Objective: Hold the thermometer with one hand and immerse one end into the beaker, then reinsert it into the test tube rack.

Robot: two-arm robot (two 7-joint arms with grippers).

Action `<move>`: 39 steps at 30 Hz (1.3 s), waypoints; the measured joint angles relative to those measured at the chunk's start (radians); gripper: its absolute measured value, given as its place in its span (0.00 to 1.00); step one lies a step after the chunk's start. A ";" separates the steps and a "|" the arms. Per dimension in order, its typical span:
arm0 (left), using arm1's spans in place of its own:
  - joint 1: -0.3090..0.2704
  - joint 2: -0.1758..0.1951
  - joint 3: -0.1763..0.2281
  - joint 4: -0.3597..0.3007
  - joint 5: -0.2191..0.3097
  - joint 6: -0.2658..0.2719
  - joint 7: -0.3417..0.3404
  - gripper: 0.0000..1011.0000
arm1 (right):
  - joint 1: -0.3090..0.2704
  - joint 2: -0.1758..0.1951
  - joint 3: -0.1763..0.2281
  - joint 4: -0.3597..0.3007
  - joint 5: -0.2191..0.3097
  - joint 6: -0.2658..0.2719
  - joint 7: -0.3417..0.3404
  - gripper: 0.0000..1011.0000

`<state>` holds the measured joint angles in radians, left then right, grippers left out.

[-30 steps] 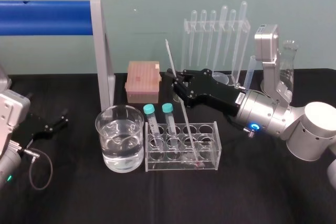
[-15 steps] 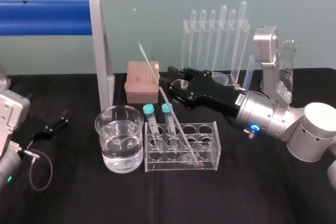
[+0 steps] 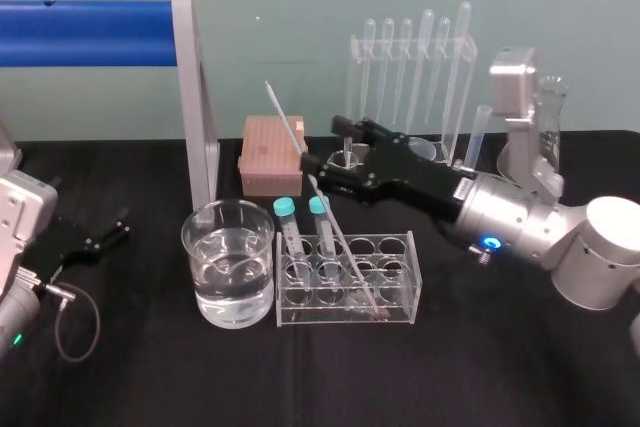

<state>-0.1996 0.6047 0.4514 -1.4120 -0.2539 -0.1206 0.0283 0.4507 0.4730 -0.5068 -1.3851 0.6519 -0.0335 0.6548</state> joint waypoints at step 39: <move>0.000 0.000 0.000 0.000 0.000 0.000 0.000 1.00 | -0.221 0.018 0.213 0.003 -0.127 0.132 -0.545 0.99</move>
<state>-0.1995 0.6047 0.4514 -1.4120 -0.2539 -0.1206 0.0283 0.2294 0.4910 -0.2939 -1.3822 0.5249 0.0982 0.1094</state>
